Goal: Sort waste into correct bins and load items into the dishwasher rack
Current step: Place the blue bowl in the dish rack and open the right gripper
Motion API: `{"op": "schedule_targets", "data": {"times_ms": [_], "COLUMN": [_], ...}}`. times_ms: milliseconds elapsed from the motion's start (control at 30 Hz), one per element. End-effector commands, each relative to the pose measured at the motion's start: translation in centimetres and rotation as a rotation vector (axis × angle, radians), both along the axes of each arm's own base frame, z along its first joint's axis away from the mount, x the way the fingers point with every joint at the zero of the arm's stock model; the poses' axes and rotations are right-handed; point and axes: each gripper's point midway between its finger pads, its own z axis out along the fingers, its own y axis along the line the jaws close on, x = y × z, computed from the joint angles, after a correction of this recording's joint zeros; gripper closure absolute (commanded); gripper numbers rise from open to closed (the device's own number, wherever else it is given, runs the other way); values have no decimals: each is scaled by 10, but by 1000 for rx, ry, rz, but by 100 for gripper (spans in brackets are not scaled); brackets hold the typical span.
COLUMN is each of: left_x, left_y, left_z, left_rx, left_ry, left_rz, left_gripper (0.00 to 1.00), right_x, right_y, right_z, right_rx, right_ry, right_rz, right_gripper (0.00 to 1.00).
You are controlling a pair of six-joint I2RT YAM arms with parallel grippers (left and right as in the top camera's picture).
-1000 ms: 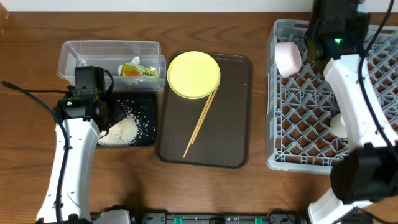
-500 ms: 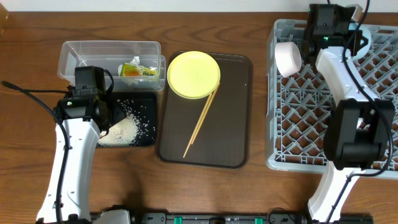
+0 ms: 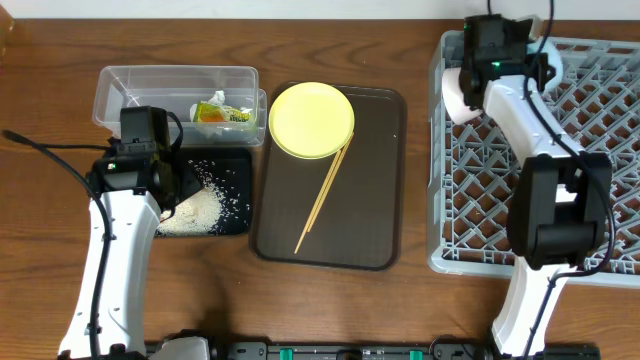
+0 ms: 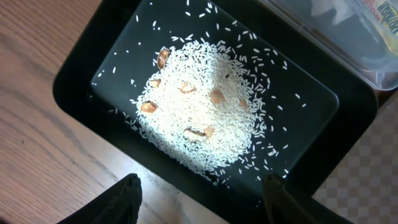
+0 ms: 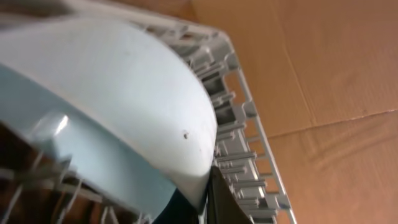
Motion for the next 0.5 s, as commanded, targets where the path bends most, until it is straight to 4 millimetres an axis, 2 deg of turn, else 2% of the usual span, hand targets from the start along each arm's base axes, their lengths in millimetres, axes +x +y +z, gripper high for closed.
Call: {"op": "schedule_targets", "data": {"times_ms": [0,100,200,267,300,400,467], "left_x": [0,0,0,0,0,0,0], "left_y": [3,3,3,3,3,3,3], "left_z": [4,3,3,3,3,3,3], "left_rx": [7,7,7,7,7,7,7], "left_ry": [-8,-8,-8,-8,-8,-8,-8], "left_rz": [23,23,23,23,23,23,23], "left_gripper": [35,35,35,35,35,35,35], "right_x": [0,-13,-27,-32,-33,-34,-34], "right_y": [34,43,51,55,57,61,66], "right_z": [-48,-61,-66,-62,-55,-29,-8], "right_rx": [165,235,321,363,380,416,458], "right_ry": [67,90,96,91,84,30,-17], "right_rz": [73,47,16,12,19,41,67], "right_gripper": [93,78,71,67,61,34,22]}}
